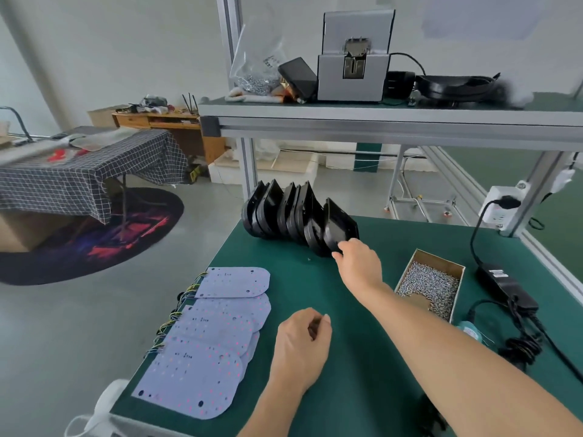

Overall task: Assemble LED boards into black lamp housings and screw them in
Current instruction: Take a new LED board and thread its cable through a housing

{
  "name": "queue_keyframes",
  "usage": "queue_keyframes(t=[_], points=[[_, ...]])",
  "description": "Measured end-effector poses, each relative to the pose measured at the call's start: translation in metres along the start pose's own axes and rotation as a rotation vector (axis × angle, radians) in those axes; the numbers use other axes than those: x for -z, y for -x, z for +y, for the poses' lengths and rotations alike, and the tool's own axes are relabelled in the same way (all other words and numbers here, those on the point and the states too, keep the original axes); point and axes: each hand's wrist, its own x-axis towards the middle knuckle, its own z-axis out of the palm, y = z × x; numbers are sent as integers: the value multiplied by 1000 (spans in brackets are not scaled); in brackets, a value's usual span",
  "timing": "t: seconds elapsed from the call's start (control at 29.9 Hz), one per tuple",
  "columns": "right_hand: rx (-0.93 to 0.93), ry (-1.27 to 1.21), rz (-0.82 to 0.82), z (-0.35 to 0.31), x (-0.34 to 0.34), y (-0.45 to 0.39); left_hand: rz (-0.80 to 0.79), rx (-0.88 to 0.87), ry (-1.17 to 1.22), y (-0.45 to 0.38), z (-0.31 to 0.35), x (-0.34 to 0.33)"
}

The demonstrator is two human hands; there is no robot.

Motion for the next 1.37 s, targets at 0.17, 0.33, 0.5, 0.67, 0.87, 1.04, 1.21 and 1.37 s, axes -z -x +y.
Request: queue_keyframes(t=[0.17,0.33,0.5,0.67,0.87,1.04,1.21,1.37], points=[[45,39,59,21,30,40,16,-25,-47,-1,1,0],[169,163,73,19,58,106,20,-3,-30,0,5,2],[289,255,-7,1,71,164,41,28,11,4,11,7],[261,386,-182,-10,64,185,41,52,17,4,16,10],[302,344,-49,-20,73,192,39,65,17,2,15,9],[353,332,-106,-20,75,212,71,53,37,2,15,7],[324,373,-271,-29,83,224,75,40,22,2,13,8],[266,339,-265,-50,108,198,76,19,33,-2,8,6]])
